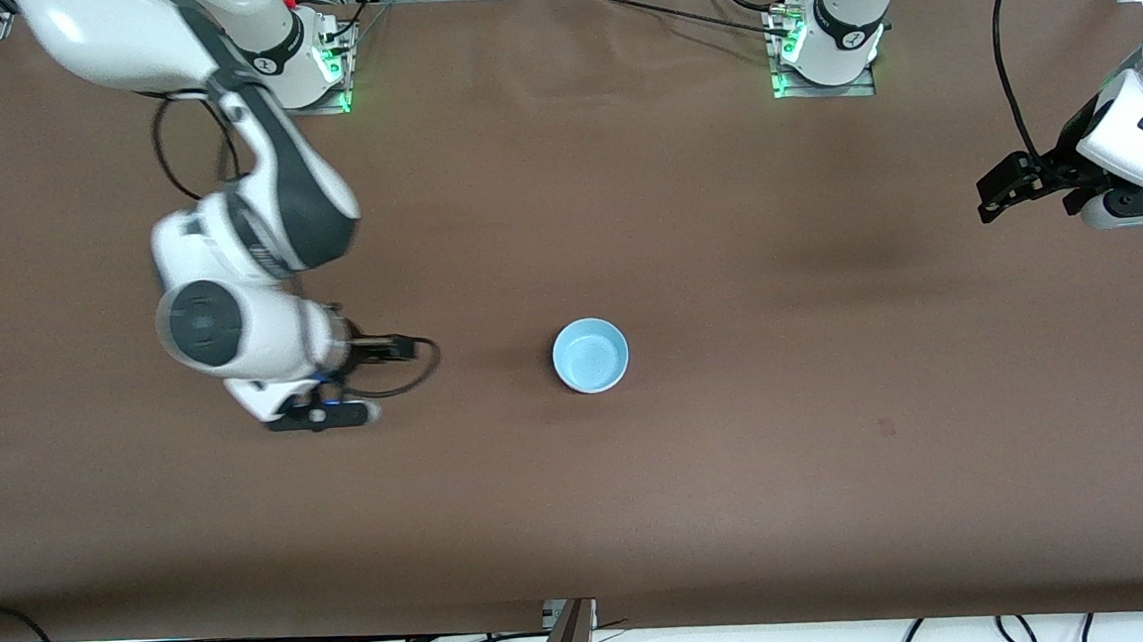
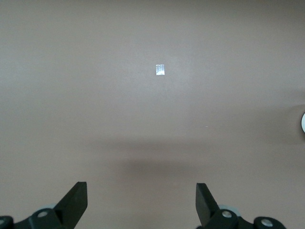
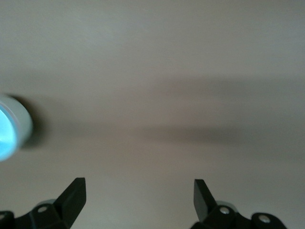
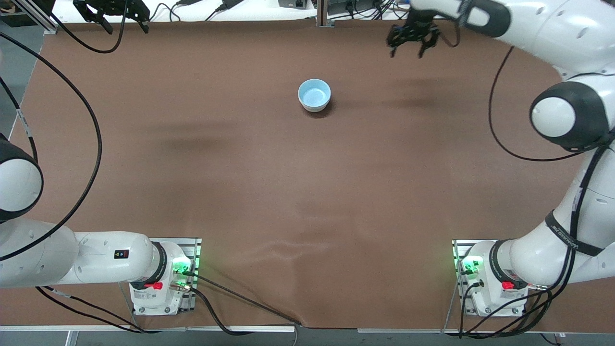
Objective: Stack pink and blue bowls on white bowl
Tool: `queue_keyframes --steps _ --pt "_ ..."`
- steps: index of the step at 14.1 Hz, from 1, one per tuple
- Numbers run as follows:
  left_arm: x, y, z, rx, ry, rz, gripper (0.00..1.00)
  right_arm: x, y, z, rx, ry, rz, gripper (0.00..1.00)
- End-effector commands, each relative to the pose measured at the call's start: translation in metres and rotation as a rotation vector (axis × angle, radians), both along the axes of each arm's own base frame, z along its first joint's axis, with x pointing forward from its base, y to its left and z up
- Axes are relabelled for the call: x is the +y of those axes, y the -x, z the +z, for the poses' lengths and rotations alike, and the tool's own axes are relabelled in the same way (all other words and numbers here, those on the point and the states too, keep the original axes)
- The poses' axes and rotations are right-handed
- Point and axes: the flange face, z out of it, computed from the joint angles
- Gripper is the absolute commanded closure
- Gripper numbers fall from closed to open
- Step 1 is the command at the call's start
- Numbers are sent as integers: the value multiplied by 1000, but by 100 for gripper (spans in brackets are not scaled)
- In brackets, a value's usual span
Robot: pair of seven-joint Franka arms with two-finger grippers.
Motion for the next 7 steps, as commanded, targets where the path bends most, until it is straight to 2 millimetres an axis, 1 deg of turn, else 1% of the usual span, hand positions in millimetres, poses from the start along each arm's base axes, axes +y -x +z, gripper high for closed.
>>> queue_keyframes --steps 1,2,3,4,5,6,7 --pt "0 4 2 -9 24 -18 0 -41 12 59 -41 77 91 0" --pt "0 4 2 -9 24 -18 0 -55 19 82 -62 100 116 0" --pt "0 4 2 -9 24 -18 0 -81 28 103 -51 108 139 0" --pt "-1 4 2 -9 24 -19 0 -100 38 127 -47 105 187 0" --pt "-2 5 2 -7 24 -21 0 -118 50 149 -47 115 182 0" --pt "-2 5 2 -7 24 -19 0 -126 62 169 -56 124 169 0" --pt "-3 5 2 -7 24 -22 0 -138 70 179 -64 135 145 0"
